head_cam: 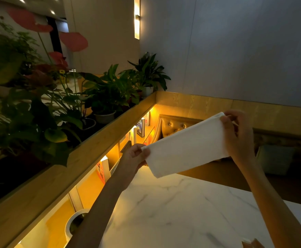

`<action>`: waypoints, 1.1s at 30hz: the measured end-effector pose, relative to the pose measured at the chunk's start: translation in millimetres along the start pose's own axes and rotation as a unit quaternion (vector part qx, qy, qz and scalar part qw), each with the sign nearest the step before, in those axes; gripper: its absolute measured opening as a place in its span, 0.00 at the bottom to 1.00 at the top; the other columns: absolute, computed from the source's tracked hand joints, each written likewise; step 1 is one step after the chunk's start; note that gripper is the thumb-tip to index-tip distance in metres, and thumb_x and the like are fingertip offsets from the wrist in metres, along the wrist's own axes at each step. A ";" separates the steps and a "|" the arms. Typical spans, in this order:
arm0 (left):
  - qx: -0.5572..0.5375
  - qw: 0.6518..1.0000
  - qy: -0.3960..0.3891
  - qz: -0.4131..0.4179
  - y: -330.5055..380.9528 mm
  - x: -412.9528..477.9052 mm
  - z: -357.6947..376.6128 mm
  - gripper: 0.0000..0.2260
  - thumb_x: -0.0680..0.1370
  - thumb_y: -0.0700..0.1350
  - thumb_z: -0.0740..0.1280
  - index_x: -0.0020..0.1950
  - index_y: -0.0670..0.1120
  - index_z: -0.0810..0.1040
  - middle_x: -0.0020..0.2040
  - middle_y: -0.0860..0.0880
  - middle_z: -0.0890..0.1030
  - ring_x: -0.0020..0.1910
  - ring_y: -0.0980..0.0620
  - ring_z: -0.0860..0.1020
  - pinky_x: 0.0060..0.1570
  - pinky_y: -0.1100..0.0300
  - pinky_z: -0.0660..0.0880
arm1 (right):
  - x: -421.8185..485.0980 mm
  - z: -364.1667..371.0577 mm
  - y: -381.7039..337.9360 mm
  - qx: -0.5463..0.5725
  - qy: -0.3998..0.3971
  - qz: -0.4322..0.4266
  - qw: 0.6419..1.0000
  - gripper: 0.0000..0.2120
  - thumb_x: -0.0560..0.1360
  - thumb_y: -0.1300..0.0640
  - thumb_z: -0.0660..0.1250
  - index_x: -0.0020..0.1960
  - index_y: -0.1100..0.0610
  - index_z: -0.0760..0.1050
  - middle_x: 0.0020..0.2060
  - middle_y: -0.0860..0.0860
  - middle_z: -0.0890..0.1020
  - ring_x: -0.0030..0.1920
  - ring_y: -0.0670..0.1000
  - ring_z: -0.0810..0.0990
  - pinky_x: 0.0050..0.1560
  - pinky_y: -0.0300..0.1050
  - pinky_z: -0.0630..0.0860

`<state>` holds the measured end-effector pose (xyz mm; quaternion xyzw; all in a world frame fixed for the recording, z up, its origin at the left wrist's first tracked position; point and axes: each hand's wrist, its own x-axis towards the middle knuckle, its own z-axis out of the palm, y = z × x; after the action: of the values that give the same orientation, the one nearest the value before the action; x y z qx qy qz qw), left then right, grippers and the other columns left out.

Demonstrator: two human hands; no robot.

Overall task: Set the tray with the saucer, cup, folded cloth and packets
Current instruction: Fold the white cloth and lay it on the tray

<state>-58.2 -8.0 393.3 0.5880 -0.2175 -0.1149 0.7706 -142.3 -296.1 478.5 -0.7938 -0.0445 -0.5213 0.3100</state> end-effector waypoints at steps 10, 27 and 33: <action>-0.010 0.999 0.028 0.022 13.6 5.4 15.8 0.16 0.74 0.48 0.68 0.59 0.42 0.75 0.53 0.44 0.80 0.53 0.45 0.82 0.44 0.55 0.83 | -14.6 -3.6 16.7 0.076 0.033 0.062 0.995 0.10 0.79 0.50 0.60 0.58 0.53 0.69 0.46 0.34 0.74 0.45 0.34 0.78 0.34 0.25 0.76; 0.267 0.905 0.207 0.258 20.1 15.3 25.1 0.04 0.81 0.53 0.59 0.52 0.57 0.64 0.46 0.61 0.72 0.44 0.68 0.76 0.36 0.76 0.74 | -38.8 6.8 7.3 0.048 0.100 0.063 0.992 0.10 0.80 0.50 0.62 0.58 0.53 0.71 0.46 0.30 0.75 0.47 0.33 0.78 0.38 0.23 0.74; 0.210 0.942 0.211 0.156 7.0 39.2 29.3 0.10 0.82 0.50 0.60 0.58 0.45 0.70 0.48 0.52 0.76 0.48 0.52 0.78 0.41 0.59 0.74 | -46.6 17.5 15.3 0.093 0.082 0.151 0.981 0.08 0.78 0.46 0.63 0.55 0.48 0.73 0.43 0.35 0.80 0.44 0.35 0.81 0.33 0.29 0.77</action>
<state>-38.1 -48.1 414.2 0.7060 -0.1583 0.1819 0.6659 -143.3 -287.2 427.2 -0.7132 0.0532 -0.5257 0.4606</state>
